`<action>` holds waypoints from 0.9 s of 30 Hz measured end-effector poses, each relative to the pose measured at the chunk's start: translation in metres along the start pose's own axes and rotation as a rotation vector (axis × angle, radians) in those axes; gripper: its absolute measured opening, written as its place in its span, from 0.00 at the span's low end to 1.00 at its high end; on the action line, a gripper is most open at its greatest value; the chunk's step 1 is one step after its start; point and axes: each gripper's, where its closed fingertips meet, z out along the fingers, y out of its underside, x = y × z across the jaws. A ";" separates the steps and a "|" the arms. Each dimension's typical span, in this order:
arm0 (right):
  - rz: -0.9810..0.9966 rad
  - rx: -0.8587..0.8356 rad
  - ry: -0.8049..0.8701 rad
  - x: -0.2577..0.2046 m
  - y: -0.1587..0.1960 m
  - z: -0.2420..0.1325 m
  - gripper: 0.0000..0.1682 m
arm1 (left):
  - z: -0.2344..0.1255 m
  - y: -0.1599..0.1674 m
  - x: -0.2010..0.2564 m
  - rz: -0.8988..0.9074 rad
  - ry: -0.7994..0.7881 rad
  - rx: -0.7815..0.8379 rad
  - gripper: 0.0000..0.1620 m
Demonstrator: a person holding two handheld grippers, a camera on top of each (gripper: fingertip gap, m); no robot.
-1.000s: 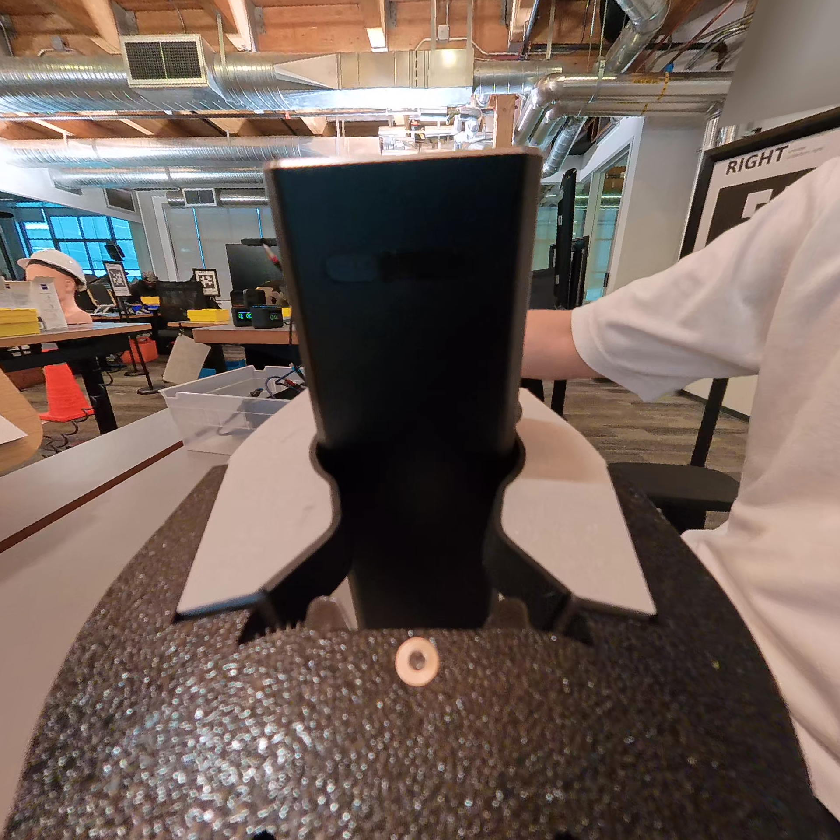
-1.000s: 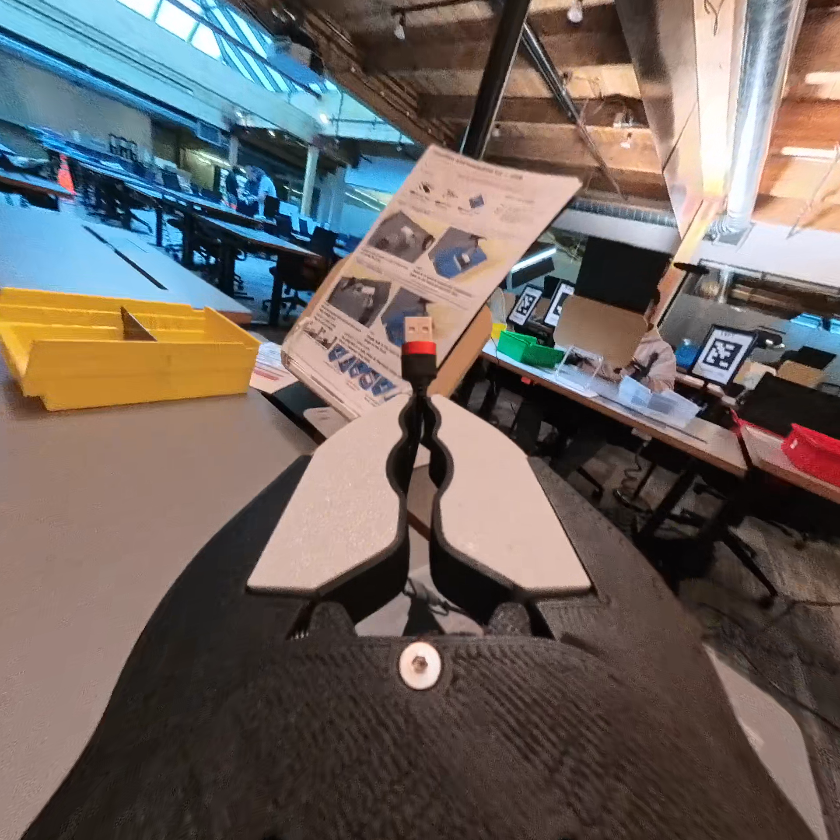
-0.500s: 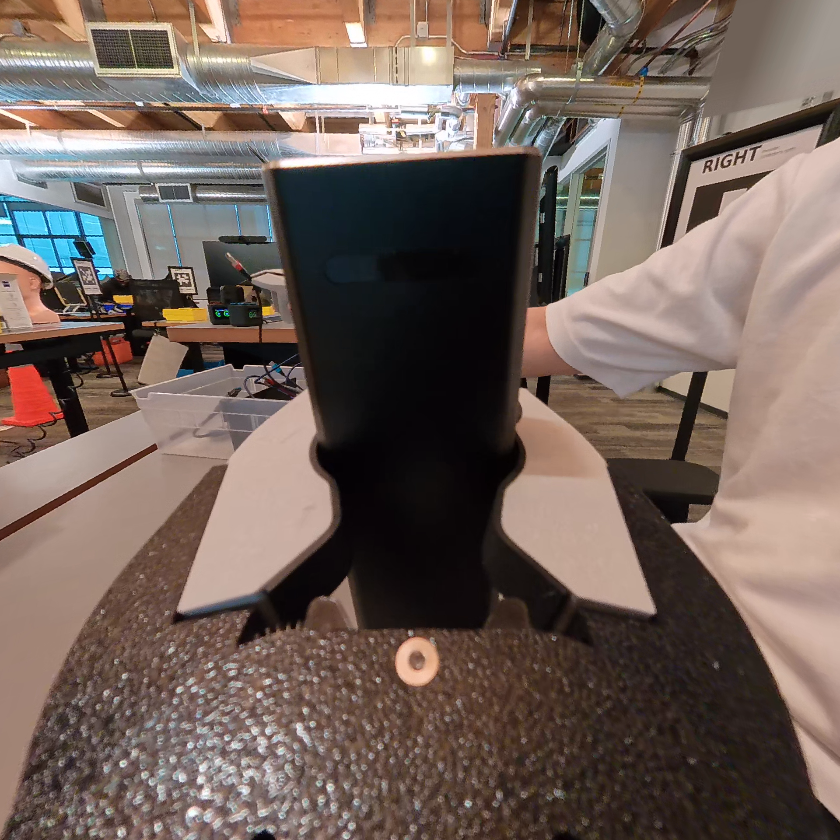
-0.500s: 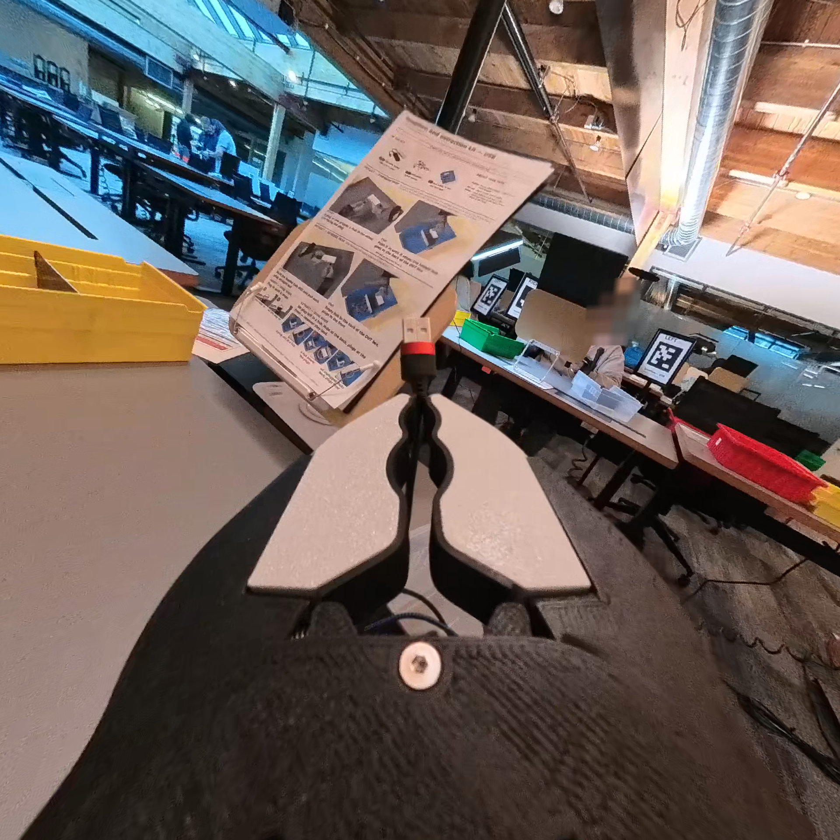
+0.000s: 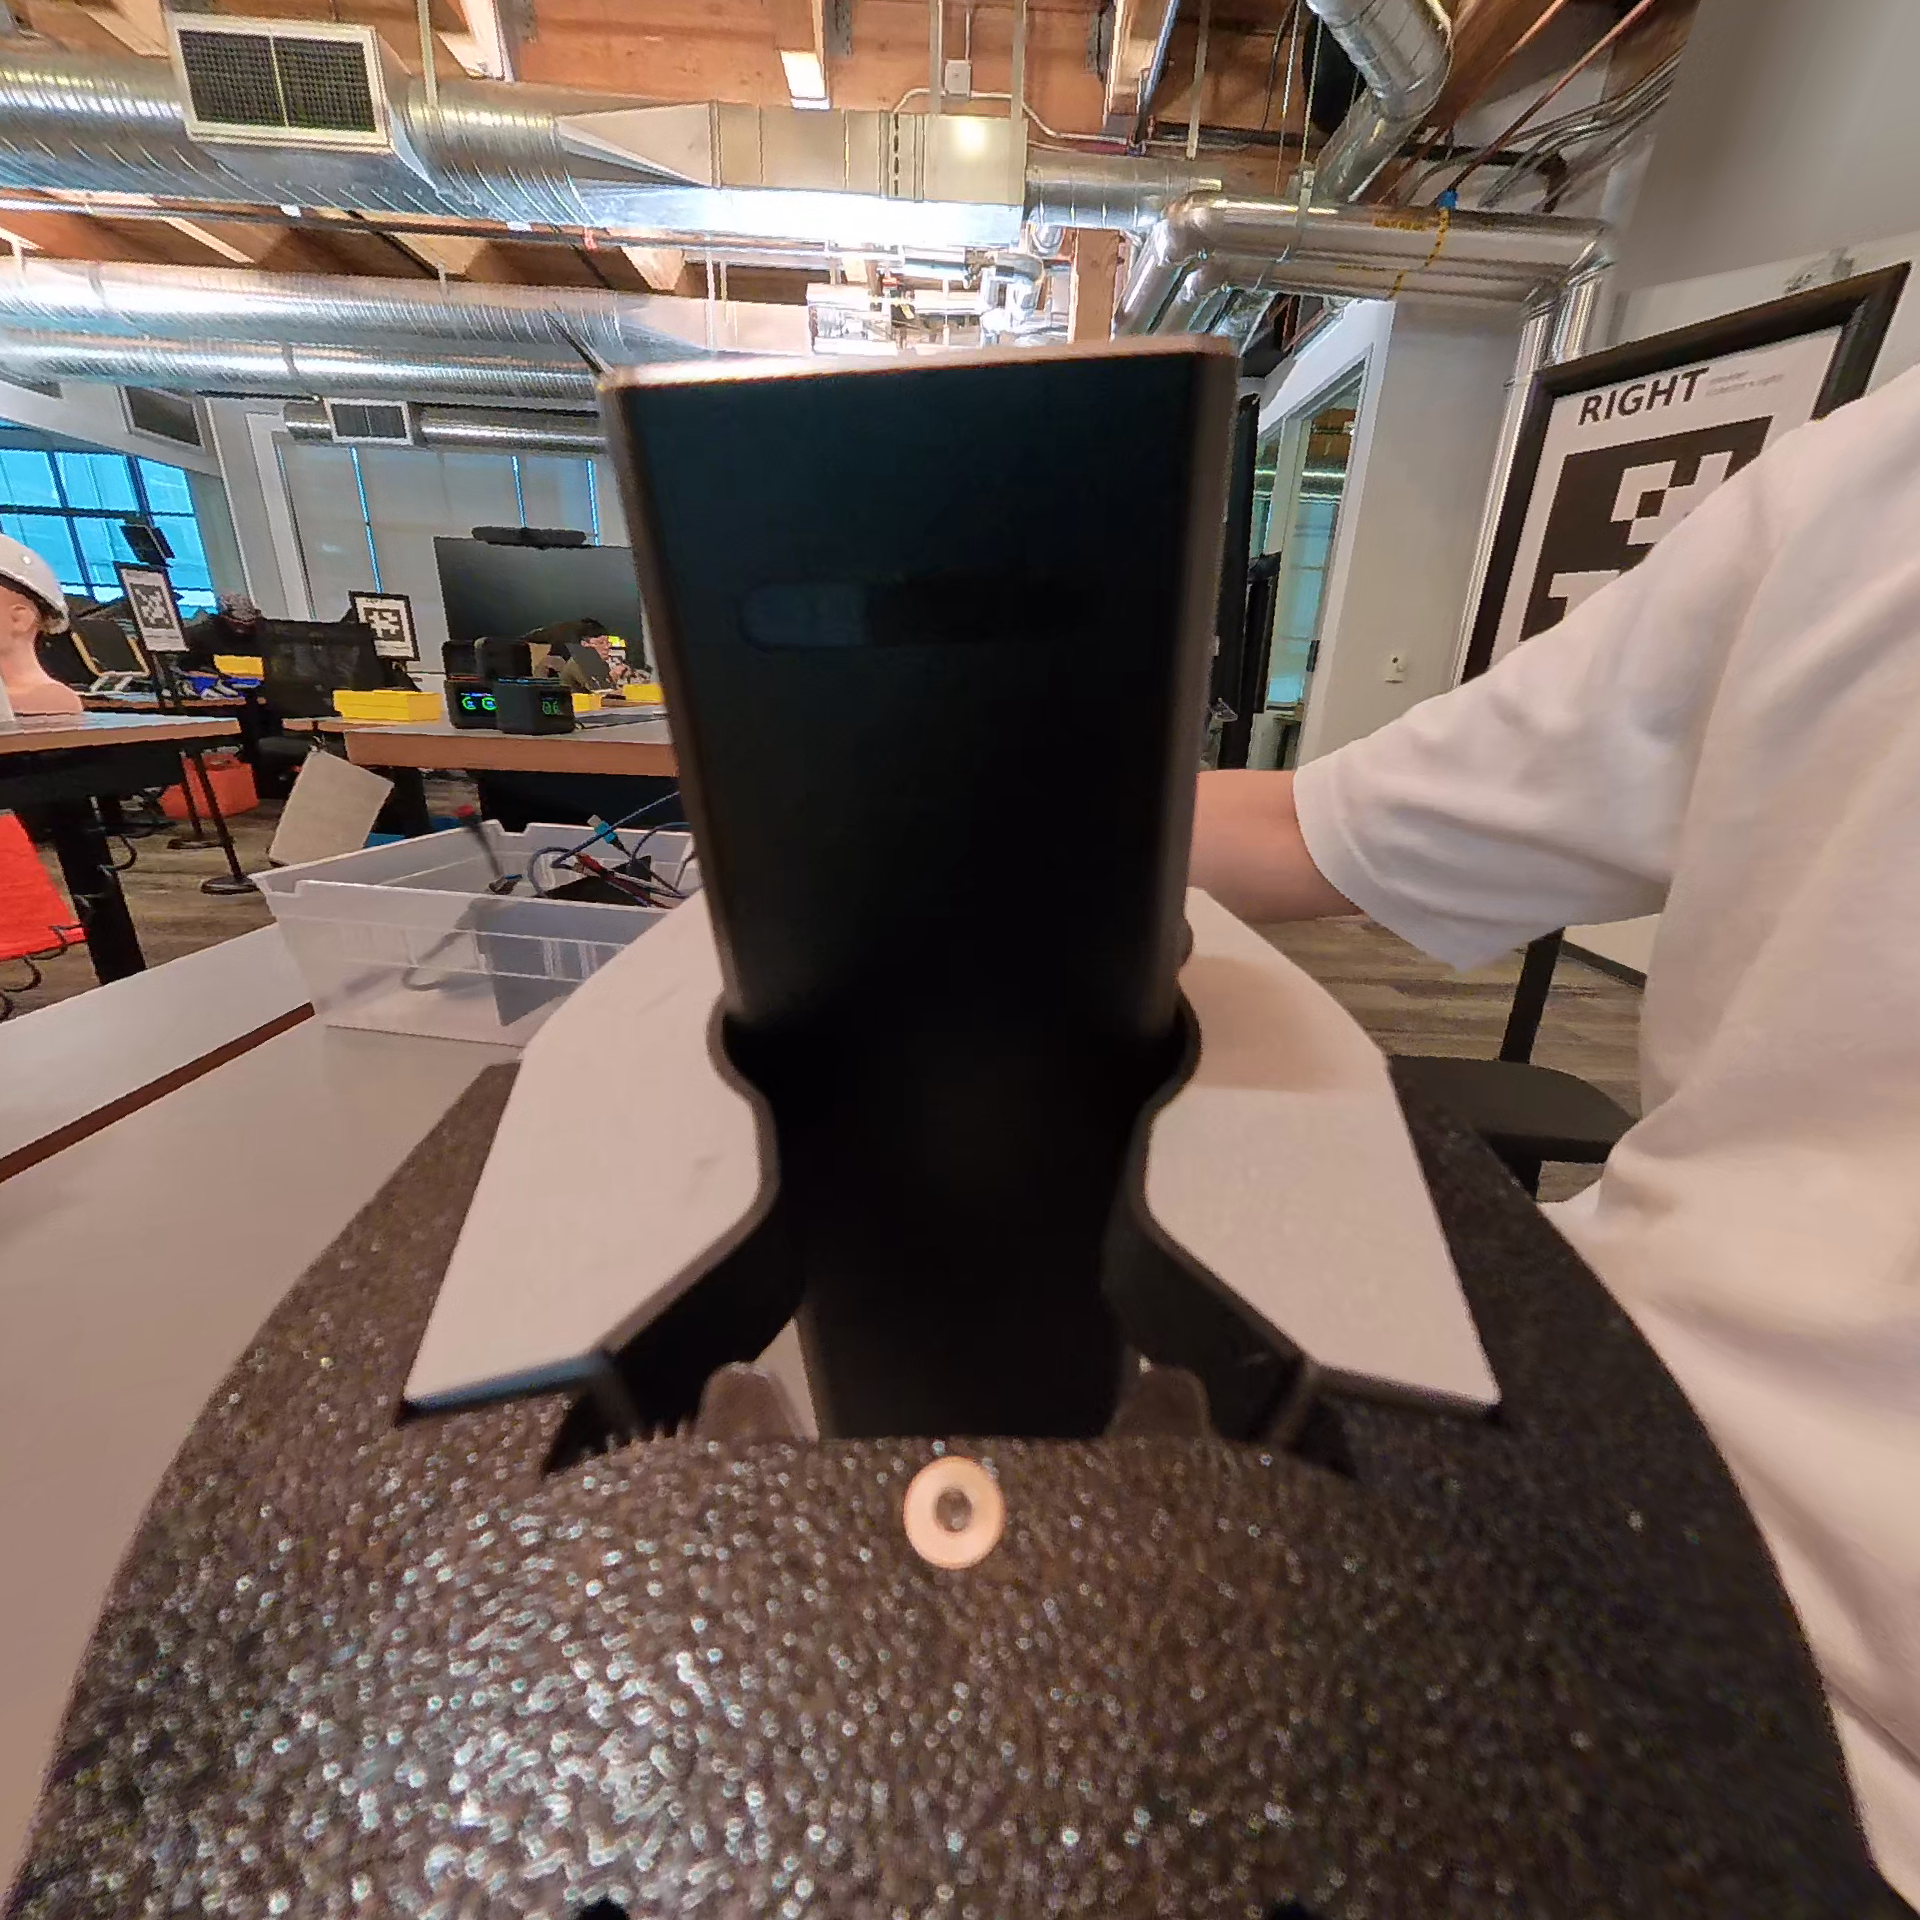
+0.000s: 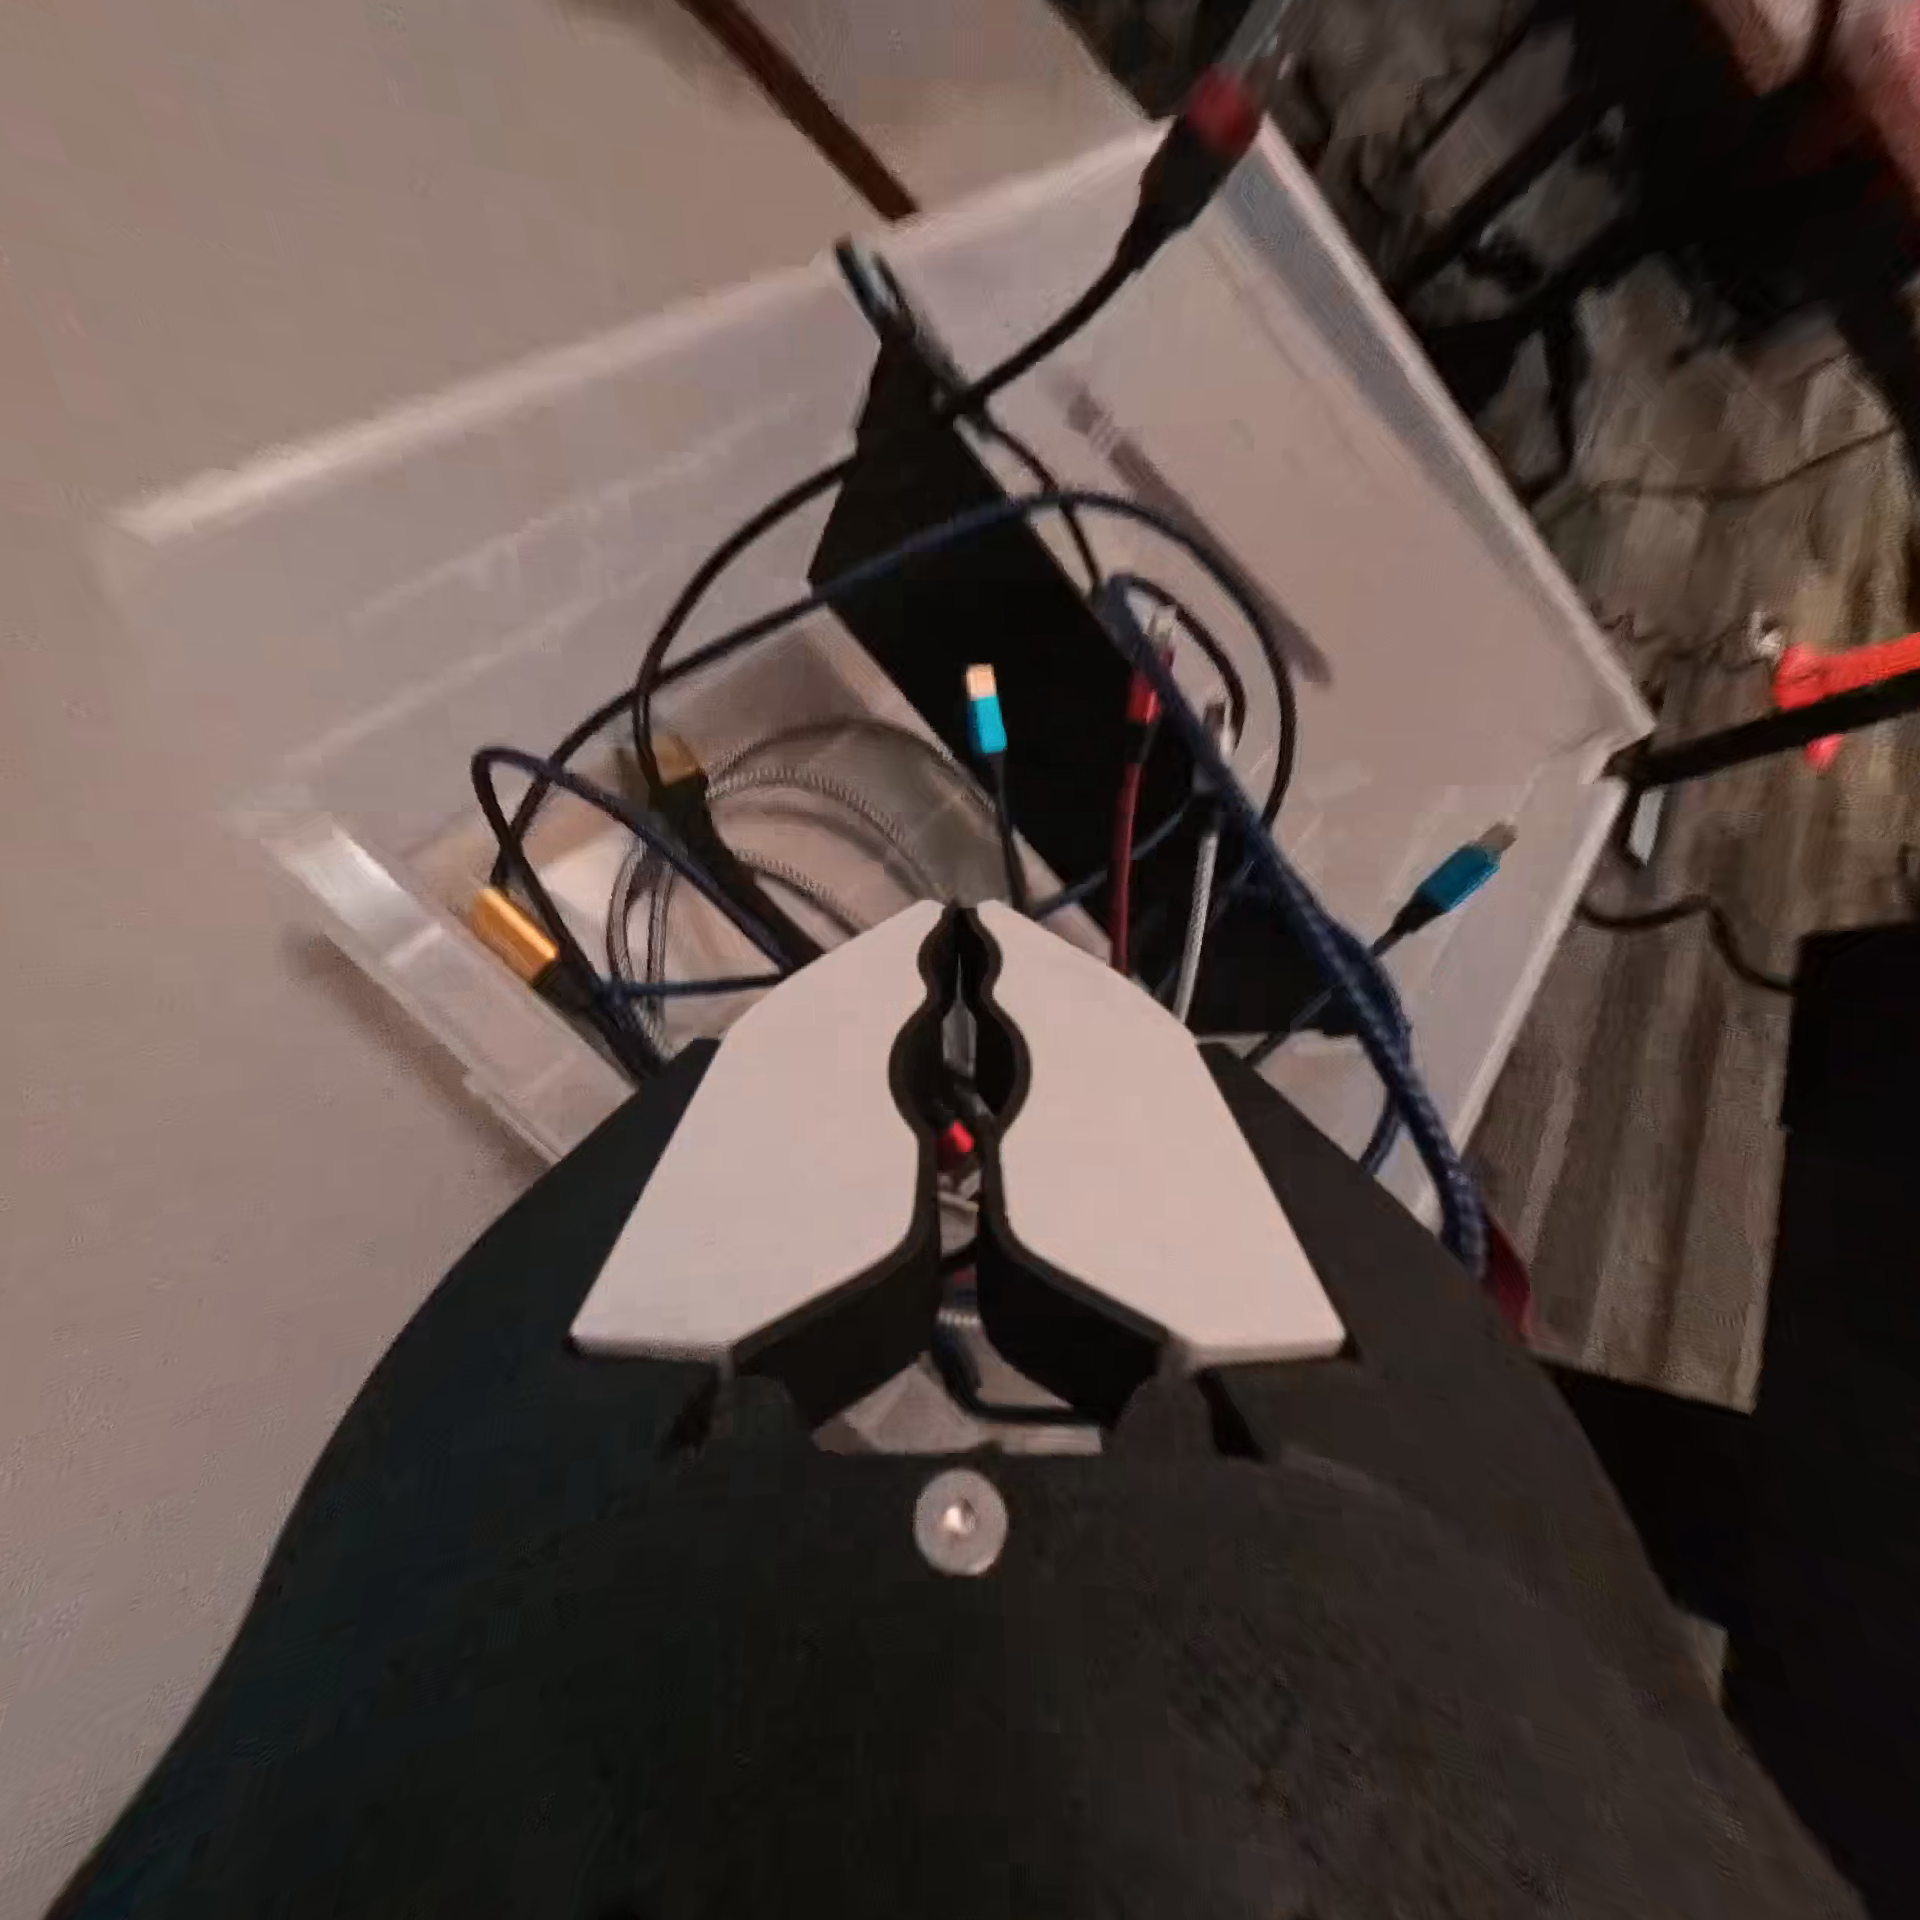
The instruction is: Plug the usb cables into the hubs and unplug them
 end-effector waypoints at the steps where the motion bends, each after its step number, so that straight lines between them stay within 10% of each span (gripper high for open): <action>1: 0.019 -0.079 -0.038 -0.004 0.013 0.002 0.00 | 0.001 0.001 0.001 -0.002 0.004 -0.003 0.44; 16: 0.140 0.121 -0.019 -0.013 -0.062 -0.015 0.17 | 0.013 0.010 0.007 -0.023 0.036 -0.027 0.44; 20: 0.202 0.461 -0.407 -0.105 -0.157 -0.061 0.37 | 0.016 0.012 0.007 0.007 0.024 -0.049 0.44; 27: 0.033 0.886 -0.834 -0.301 -0.256 -0.174 0.36 | 0.024 0.030 0.008 0.000 0.034 -0.104 0.44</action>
